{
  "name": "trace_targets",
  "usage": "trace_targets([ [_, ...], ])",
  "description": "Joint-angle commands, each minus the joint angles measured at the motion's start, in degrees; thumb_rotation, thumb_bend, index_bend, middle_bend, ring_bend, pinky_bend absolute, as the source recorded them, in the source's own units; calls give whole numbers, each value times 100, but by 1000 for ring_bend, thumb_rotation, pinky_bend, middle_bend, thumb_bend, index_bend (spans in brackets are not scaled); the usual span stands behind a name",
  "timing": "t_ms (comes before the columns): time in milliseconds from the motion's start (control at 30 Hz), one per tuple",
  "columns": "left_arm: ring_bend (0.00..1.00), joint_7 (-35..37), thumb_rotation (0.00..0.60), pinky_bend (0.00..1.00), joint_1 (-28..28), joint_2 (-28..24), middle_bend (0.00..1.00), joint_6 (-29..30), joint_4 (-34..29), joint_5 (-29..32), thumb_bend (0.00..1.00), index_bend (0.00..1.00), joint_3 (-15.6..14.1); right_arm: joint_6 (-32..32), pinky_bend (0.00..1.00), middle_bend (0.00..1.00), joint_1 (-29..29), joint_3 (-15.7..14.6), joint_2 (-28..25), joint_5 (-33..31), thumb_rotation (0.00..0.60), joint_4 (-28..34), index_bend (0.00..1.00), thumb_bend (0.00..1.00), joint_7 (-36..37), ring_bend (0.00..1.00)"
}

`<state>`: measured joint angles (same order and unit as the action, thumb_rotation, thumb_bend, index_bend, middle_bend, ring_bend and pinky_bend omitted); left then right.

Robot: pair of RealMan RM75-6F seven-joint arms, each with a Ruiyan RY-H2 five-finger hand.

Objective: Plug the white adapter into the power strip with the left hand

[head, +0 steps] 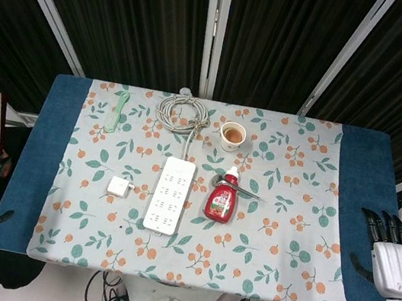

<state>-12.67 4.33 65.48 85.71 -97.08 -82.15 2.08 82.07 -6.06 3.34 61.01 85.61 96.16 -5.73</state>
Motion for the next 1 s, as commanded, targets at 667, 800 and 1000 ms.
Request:
trace_targets([
  [667, 39, 297, 600, 0, 1034, 184, 186, -922, 223, -746, 47, 201, 265, 206, 0, 92, -22, 164, -132, 30, 600, 31, 0, 186, -33, 0],
  [800, 39, 326, 600, 0, 1532, 398, 189, -1557, 296, -864, 75, 205, 285, 202, 0, 86, -48, 210, -224, -4, 600, 128, 2, 179, -122, 0],
  [1000, 39, 549, 600, 0, 2139, 939, 216, -2573, 514, -712, 130, 237, 192, 187, 0, 82, -46, 232, -282, -84, 600, 181, 2, 180, -151, 0],
])
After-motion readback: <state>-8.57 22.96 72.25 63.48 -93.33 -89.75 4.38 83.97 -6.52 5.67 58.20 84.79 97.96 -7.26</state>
